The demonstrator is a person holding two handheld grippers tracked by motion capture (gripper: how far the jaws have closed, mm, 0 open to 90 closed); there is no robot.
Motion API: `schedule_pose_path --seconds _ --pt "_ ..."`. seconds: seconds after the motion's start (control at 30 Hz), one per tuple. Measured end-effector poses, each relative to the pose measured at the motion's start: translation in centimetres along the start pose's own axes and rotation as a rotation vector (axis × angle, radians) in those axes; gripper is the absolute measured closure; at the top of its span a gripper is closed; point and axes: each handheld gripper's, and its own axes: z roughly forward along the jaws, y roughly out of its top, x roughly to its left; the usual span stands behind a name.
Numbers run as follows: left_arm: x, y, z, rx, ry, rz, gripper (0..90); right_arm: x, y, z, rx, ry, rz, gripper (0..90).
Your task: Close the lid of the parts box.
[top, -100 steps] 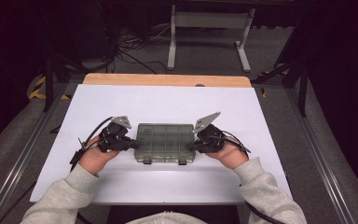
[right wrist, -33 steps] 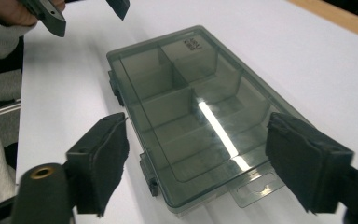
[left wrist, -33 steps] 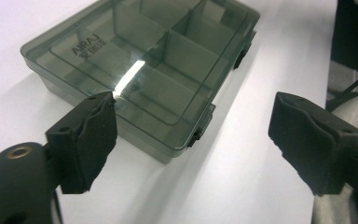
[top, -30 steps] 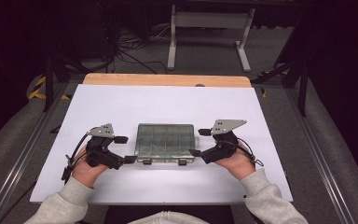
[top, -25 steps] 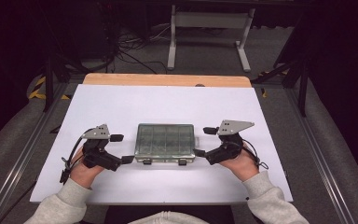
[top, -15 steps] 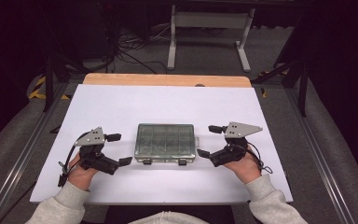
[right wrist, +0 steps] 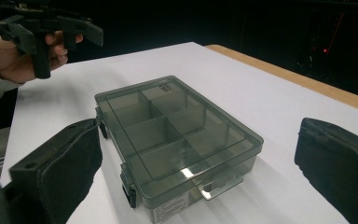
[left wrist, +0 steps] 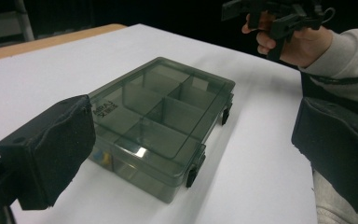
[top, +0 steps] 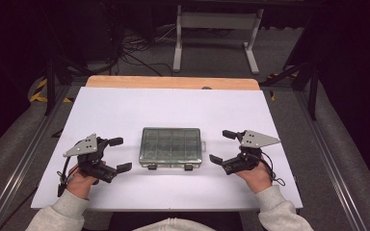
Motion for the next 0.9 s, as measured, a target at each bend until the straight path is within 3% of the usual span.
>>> schedule_pose_path --seconds 0.2,0.3,0.47,0.77,0.9 --pt "0.3 -0.5 -0.3 -0.043 0.024 -0.007 0.3 0.1 -0.8 -0.5 -0.040 -0.032 -0.010 0.1" --pt "0.4 -0.8 -0.5 -0.043 0.031 -0.015 0.3 0.1 -1.2 -0.8 -0.057 -0.047 -0.014 0.0" --pt "0.6 -1.2 -0.7 -0.040 0.049 0.010 0.7 0.1 -1.8 -1.0 -0.064 -0.084 -0.033 0.0" --pt "0.8 -1.8 -1.4 -0.039 0.062 -0.013 0.7 -0.2 -3.0 -1.6 -0.117 -0.110 -0.037 0.0" --pt "0.8 -2.2 -1.5 -0.035 0.076 -0.011 0.7 -0.2 -3.6 -1.8 -0.108 -0.121 -0.046 0.0"
